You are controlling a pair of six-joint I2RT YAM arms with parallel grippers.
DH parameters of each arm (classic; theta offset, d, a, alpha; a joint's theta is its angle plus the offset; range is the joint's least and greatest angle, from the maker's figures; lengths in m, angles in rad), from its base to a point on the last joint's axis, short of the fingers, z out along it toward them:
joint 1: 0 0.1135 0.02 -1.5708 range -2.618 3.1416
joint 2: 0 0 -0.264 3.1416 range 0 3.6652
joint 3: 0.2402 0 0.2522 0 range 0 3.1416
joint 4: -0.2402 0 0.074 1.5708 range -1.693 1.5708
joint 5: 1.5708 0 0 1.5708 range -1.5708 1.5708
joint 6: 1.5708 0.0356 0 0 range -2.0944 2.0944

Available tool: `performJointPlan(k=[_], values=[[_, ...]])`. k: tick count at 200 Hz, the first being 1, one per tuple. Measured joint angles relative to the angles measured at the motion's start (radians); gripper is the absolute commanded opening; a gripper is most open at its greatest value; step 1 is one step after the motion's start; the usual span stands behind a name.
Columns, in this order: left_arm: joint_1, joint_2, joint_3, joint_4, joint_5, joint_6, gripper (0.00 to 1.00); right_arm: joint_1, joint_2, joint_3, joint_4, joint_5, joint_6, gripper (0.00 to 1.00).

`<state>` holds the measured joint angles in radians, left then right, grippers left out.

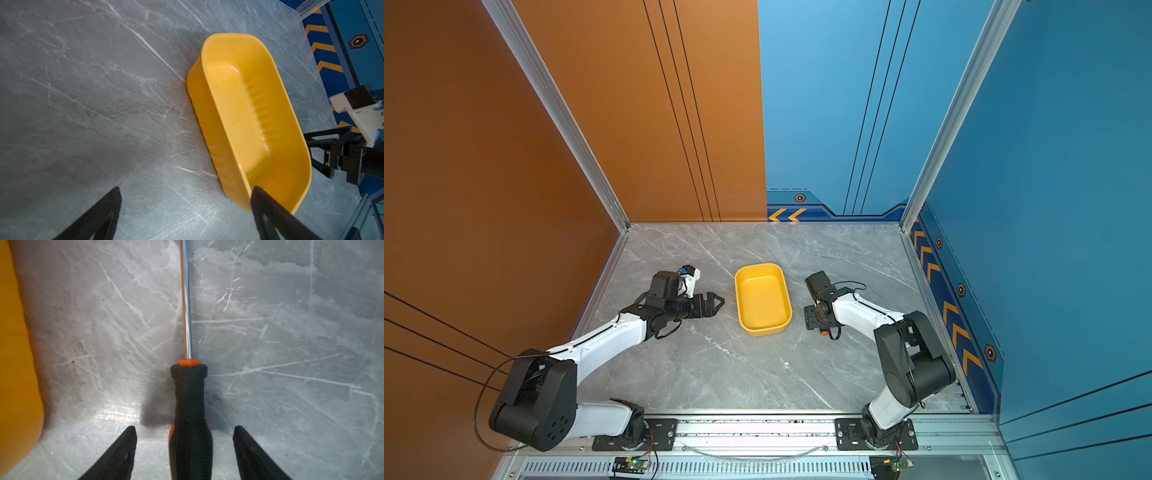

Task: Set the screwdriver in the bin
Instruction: 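Reach the right gripper over the screwdriver handle while the left arm nears the bin, then close the right gripper on the black-and-orange screwdriver handle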

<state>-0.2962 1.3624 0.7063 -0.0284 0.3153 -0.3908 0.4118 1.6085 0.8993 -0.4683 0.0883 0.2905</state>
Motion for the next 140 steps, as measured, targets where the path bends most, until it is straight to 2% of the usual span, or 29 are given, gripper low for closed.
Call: performJointPlan(k=[98,140], values=[[-0.013,0.010,0.022,-0.051,0.000,-0.003,0.98,0.002,0.053,0.033,-0.024,0.018,0.023,0.42],[-0.013,0.011,0.029,-0.054,0.000,-0.003,0.98,-0.001,0.058,0.042,-0.031,0.013,0.034,0.22]])
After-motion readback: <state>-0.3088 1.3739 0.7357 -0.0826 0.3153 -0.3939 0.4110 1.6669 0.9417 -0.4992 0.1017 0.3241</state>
